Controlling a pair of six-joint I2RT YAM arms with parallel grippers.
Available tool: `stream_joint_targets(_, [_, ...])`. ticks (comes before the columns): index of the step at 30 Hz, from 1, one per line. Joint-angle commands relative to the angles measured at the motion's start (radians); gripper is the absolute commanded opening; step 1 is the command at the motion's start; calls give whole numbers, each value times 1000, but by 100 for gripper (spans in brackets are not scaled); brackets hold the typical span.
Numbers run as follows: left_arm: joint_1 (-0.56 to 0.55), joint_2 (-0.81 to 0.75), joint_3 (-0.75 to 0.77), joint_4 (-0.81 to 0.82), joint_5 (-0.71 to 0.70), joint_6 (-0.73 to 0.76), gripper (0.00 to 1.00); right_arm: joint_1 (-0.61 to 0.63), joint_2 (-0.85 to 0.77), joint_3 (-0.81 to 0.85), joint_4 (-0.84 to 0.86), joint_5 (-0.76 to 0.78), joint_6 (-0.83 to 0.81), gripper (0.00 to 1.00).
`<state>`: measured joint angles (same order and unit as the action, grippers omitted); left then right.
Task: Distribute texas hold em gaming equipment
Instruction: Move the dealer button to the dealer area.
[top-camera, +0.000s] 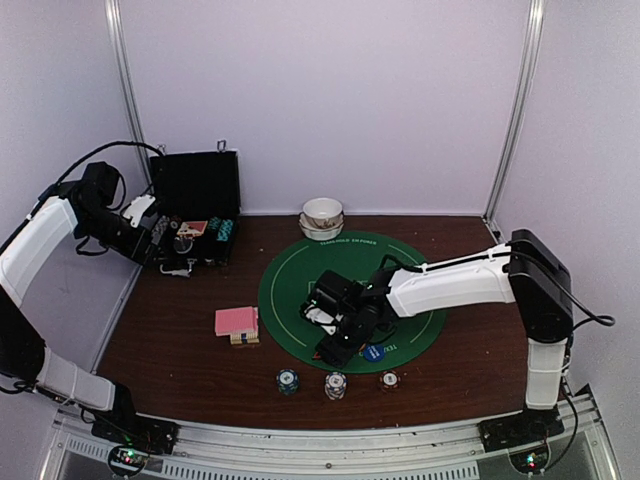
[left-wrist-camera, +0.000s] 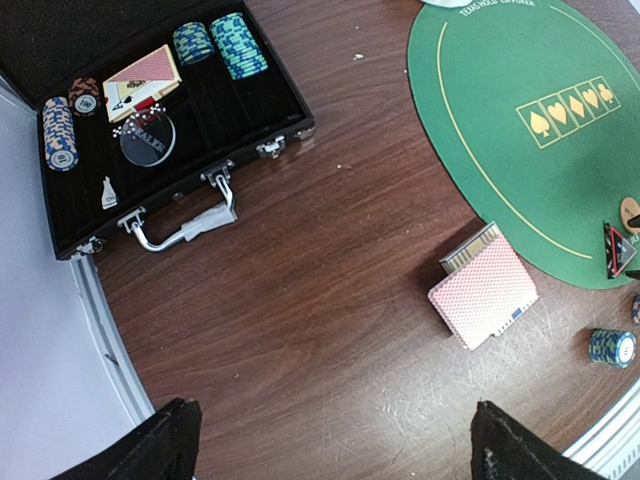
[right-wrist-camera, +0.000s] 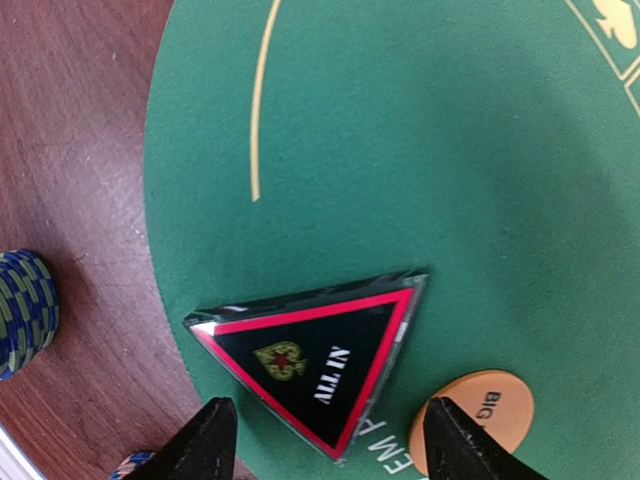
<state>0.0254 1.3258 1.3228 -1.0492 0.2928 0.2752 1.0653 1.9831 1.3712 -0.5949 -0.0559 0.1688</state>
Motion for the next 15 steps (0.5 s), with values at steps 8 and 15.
stream_joint_targets(8, [8, -18, 39, -2, 18, 16, 97, 23, 52, 61, -37, 6, -24, 55])
stream_joint_targets(15, [7, -25, 40, -2, 17, 16, 98, 21, 98, 113, -63, 23, -29, 41])
